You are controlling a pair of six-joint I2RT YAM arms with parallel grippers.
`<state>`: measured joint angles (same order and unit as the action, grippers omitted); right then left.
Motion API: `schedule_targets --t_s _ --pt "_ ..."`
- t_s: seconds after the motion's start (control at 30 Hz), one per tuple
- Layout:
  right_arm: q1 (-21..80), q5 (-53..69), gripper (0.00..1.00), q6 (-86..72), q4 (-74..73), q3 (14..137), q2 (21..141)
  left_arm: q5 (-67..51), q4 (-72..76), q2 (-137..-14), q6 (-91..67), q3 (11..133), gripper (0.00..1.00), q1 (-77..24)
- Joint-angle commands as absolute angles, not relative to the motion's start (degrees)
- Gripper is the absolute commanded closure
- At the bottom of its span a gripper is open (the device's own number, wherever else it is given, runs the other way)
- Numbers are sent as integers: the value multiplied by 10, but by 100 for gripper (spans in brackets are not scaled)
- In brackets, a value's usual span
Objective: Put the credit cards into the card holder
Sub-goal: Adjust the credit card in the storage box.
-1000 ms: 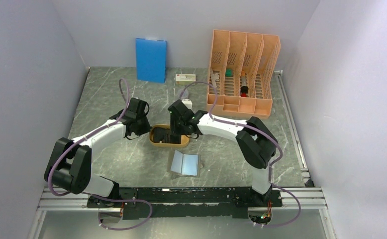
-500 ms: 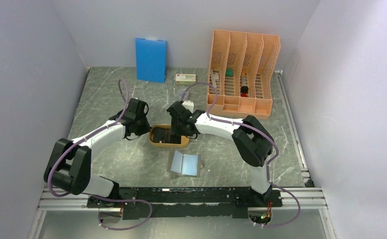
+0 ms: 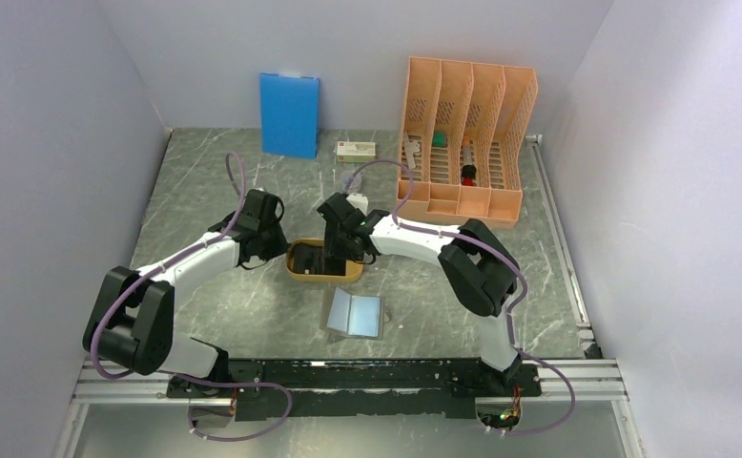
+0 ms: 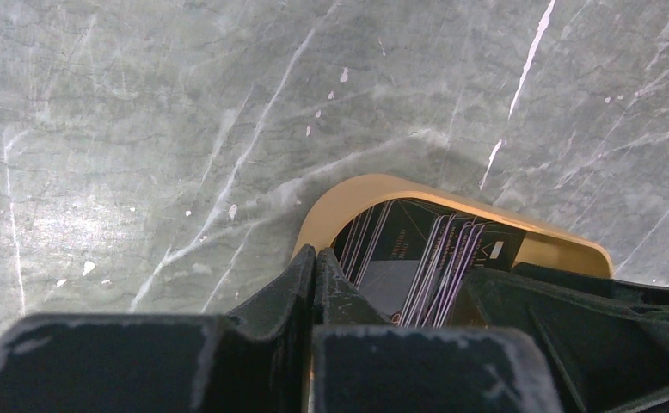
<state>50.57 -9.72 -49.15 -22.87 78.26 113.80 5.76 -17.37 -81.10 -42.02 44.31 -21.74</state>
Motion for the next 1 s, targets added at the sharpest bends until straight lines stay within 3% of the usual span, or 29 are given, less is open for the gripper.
schedule_targets --t_s 0.0,0.97 --pt "511 -56 47 -504 -216 790 1168 29 -180 -816 -425 423 95 -215" --pt "553 -4 60 -526 -202 870 1219 23 -181 -811 -427 420 95 -216"
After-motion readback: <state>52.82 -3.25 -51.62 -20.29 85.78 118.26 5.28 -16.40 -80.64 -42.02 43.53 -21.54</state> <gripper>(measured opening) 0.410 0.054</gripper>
